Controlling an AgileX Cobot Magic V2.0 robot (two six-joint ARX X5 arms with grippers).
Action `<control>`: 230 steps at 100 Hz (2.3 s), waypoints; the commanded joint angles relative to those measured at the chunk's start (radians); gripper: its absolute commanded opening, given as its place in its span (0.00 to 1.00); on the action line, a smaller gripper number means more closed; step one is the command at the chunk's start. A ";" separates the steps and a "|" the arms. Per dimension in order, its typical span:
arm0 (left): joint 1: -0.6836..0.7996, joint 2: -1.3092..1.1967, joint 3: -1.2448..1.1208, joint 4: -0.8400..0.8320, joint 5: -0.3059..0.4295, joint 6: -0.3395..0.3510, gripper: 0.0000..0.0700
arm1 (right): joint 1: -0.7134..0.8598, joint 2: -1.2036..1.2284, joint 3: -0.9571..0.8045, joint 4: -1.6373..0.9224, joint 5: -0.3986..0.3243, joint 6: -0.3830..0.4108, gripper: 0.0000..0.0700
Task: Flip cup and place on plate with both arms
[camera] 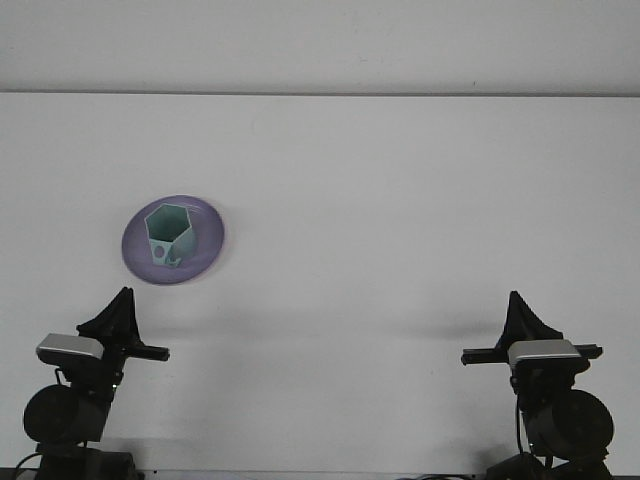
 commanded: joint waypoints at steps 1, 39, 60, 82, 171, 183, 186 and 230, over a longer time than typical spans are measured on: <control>0.001 -0.043 -0.063 0.047 -0.002 0.066 0.02 | 0.005 0.003 0.003 0.008 0.000 0.003 0.00; 0.007 -0.171 -0.233 0.046 -0.003 0.061 0.02 | 0.005 0.003 0.003 0.008 0.000 0.003 0.00; 0.007 -0.171 -0.232 0.058 -0.003 0.058 0.02 | 0.005 0.003 0.003 0.009 0.000 0.003 0.00; 0.007 -0.171 -0.232 0.058 -0.003 0.058 0.02 | 0.005 0.003 0.003 0.009 0.000 0.003 0.00; 0.007 -0.171 -0.232 0.058 -0.003 0.058 0.02 | -0.360 -0.237 -0.352 0.151 -0.453 -0.192 0.00; 0.007 -0.171 -0.232 0.058 -0.003 0.058 0.02 | -0.363 -0.248 -0.444 0.193 -0.454 -0.188 0.00; 0.007 -0.171 -0.232 0.058 -0.003 0.058 0.02 | -0.363 -0.248 -0.449 0.174 -0.454 -0.189 0.00; 0.007 -0.171 -0.232 0.058 -0.003 0.058 0.02 | -0.365 -0.248 -0.448 0.183 -0.446 -0.240 0.00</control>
